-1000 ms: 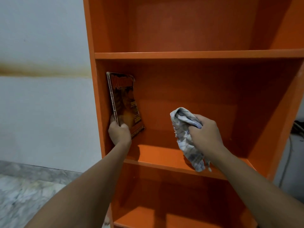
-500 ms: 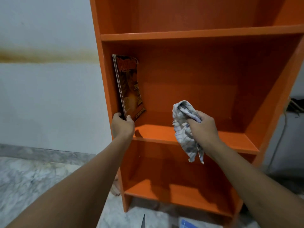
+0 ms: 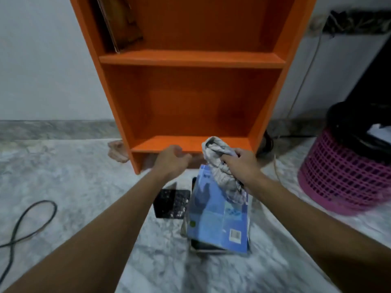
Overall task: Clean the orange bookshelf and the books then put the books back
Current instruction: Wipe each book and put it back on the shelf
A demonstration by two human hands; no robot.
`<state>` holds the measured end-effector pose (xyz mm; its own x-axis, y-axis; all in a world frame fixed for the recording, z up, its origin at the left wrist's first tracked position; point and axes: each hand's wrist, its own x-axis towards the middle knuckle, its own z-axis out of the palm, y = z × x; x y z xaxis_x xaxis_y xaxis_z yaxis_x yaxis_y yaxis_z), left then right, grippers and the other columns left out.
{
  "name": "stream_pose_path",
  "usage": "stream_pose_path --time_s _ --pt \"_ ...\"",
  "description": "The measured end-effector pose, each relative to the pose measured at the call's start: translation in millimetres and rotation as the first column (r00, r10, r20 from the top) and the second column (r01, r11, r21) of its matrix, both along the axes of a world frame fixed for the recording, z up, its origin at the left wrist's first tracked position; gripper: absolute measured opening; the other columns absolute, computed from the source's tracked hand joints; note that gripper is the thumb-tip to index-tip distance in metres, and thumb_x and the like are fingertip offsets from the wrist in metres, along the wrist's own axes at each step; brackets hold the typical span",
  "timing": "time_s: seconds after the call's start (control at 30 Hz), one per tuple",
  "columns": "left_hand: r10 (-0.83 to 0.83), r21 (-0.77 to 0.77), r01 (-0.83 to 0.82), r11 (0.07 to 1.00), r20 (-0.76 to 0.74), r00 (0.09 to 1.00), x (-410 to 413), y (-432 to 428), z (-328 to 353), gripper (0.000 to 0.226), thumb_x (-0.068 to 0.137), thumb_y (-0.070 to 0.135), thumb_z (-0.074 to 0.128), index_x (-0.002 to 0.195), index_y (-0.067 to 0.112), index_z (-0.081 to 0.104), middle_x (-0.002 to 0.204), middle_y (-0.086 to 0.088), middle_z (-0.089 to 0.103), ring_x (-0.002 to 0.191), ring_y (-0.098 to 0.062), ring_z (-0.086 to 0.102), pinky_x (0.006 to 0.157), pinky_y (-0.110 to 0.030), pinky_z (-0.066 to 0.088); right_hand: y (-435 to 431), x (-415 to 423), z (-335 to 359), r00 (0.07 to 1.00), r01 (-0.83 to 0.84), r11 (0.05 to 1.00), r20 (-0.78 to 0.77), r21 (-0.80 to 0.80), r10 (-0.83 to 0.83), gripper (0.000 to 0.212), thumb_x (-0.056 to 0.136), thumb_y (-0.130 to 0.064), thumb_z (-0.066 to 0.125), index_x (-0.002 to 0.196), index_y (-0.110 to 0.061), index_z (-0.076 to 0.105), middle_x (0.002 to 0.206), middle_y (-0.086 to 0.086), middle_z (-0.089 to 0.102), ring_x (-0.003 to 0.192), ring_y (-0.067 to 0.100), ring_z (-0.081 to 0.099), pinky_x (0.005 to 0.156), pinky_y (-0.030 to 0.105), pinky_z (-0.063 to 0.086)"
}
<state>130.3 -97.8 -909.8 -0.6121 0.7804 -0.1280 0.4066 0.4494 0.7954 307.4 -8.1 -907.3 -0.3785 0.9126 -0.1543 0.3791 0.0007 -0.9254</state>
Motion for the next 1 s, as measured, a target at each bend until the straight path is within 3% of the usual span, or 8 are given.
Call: stream_pose_path --time_s 0.17,0.37,0.47,0.53,0.63,0.77,0.87,1.0 --pt "-0.091 -0.423 0.204 0.883 0.272 0.958 39 -36 -107 0.044 0.091 0.038 0.063 0.122 0.012 0.046 0.107 -0.005 0.054 0.096 -0.027 0.058 0.072 -0.041 0.053 -26 32 -84 0.997 0.002 0.996 0.083 0.084 -0.009 0.013 0.088 -0.014 0.064 0.078 -0.005 0.064 0.067 0.008 0.061 0.057 0.017 0.053 0.056 0.026 0.039" --pt "0.004 -0.307 0.168 0.937 0.489 0.873 44 -61 -153 0.028 0.092 0.024 0.065 0.115 0.007 0.060 0.107 -0.011 0.066 0.089 -0.027 0.066 0.079 -0.045 0.059 -68 50 -121 0.986 -0.150 0.922 0.122 0.358 0.114 0.038 0.083 0.003 0.059 0.113 -0.017 0.071 0.102 -0.011 0.058 0.096 -0.003 0.057 0.083 0.010 0.045" --pt "-0.005 -0.269 0.194 0.943 0.573 0.819 34 -65 -163 0.019 0.094 0.000 0.053 0.103 0.004 0.069 0.094 -0.020 0.067 0.080 -0.027 0.060 0.075 -0.040 0.057 -91 41 -163 0.788 -0.592 0.664 0.503 0.457 0.356 0.059 0.077 -0.005 0.055 0.133 -0.020 0.059 0.140 0.001 0.055 0.131 0.025 0.049 0.111 0.044 0.037" --pt "-0.027 -0.279 0.222 0.934 0.565 0.824 27 -65 -163 0.027 0.093 -0.007 0.046 0.098 0.003 0.071 0.090 -0.021 0.067 0.077 -0.027 0.059 0.066 -0.034 0.057 -89 36 -174 0.663 -0.735 0.523 0.621 0.432 0.418 0.067 0.082 -0.008 0.055 0.146 -0.022 0.044 0.154 0.002 0.039 0.143 0.022 0.033 0.118 0.043 0.015" --pt "-0.023 -0.266 0.223 0.938 0.594 0.804 19 -63 -167 0.014 0.096 -0.001 0.054 0.098 0.001 0.067 0.082 -0.018 0.065 0.069 -0.026 0.062 0.061 -0.031 0.059 -60 34 -172 0.643 -0.750 0.554 0.597 0.362 0.480 0.075 0.085 0.002 0.049 0.151 -0.027 0.029 0.159 -0.010 0.021 0.141 0.001 0.014 0.117 0.023 0.000" --pt "-0.025 -0.254 0.238 0.937 0.632 0.774 16 -60 -169 0.015 0.096 0.009 0.059 0.101 -0.004 0.064 0.072 -0.018 0.058 0.056 -0.024 0.060 0.054 -0.029 0.056 4 37 -182 0.867 -0.398 0.807 0.467 0.435 0.176 0.075 0.082 0.010 0.045 0.148 -0.025 0.039 0.155 -0.004 0.035 0.142 0.014 0.033 0.113 0.034 0.035" --pt "-0.039 -0.257 0.259 0.931 0.636 0.771 14 -60 -166 0.018 0.096 0.011 0.060 0.105 -0.003 0.066 0.075 -0.019 0.063 0.052 -0.021 0.062 0.052 -0.027 0.054 35 35 -184 0.922 -0.145 0.885 0.384 0.442 -0.041 0.067 0.085 0.007 0.047 0.145 -0.023 0.045 0.153 -0.001 0.041 0.139 0.020 0.039 0.111 0.032 0.035" --pt "-0.042 -0.265 0.270 0.926 0.636 0.770 13 -59 -164 0.020 0.095 0.010 0.061 0.108 -0.005 0.064 0.079 -0.021 0.066 0.052 -0.020 0.063 0.052 -0.027 0.055 -6 19 -182 0.848 -0.505 0.740 0.416 0.445 0.328 0.076 0.080 0.014 0.044 0.146 -0.024 0.044 0.153 -0.002 0.040 0.139 0.017 0.038 0.115 0.034 0.032"
